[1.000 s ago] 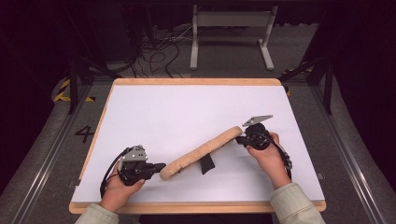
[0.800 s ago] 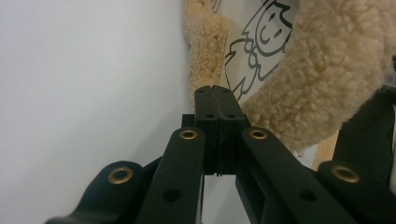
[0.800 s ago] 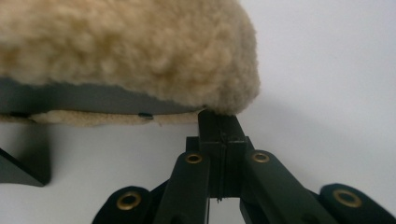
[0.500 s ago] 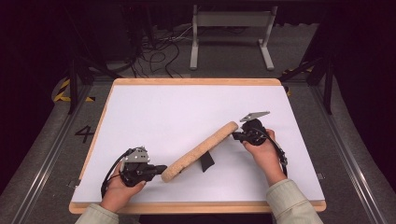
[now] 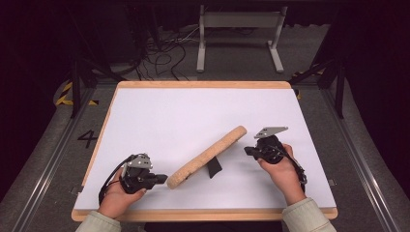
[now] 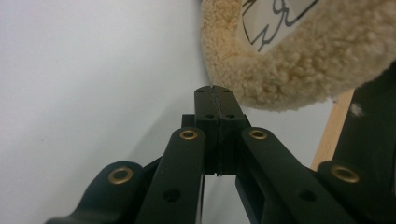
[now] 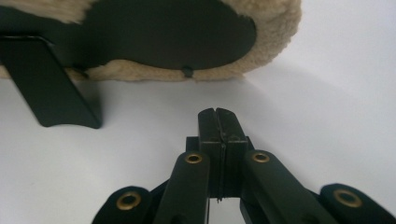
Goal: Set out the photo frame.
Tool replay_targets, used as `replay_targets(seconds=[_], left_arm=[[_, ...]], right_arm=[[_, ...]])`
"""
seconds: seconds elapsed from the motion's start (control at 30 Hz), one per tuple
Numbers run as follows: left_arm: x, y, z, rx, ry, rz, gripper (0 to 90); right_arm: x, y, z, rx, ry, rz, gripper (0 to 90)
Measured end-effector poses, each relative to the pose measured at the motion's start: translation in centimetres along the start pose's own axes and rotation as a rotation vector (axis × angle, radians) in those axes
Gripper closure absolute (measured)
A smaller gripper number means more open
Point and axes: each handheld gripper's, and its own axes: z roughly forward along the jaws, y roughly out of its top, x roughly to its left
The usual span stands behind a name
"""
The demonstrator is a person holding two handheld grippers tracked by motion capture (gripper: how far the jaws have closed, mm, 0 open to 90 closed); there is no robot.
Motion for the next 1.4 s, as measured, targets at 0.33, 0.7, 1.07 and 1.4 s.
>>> replay_targets(seconds=[0.33,0.7,1.07,1.4], left_arm=[[-1.0,0.3,0.9,0.030,-0.082,0.045,90.0],[-2.9,1.0,2.7,0.047,-0.137,0.104,88.9],[-3.3,1.3,3.3,0.040,-0.154,0.110,85.9],[-2.5,1.0,2.6,-0.010,-0.135,0.071,85.0]], right_arm=[[1.4,-0.2,-1.7,-0.013,0.015,-0.041,90.0],[3.2,-0.5,-2.2,0.001,0.043,-0.086,90.0],[6.7,-0.1,0.1,-0.031,0.175,-0.138,90.0],[9.4,-0.3,2.8,-0.028,0.216,-0.176,90.0]])
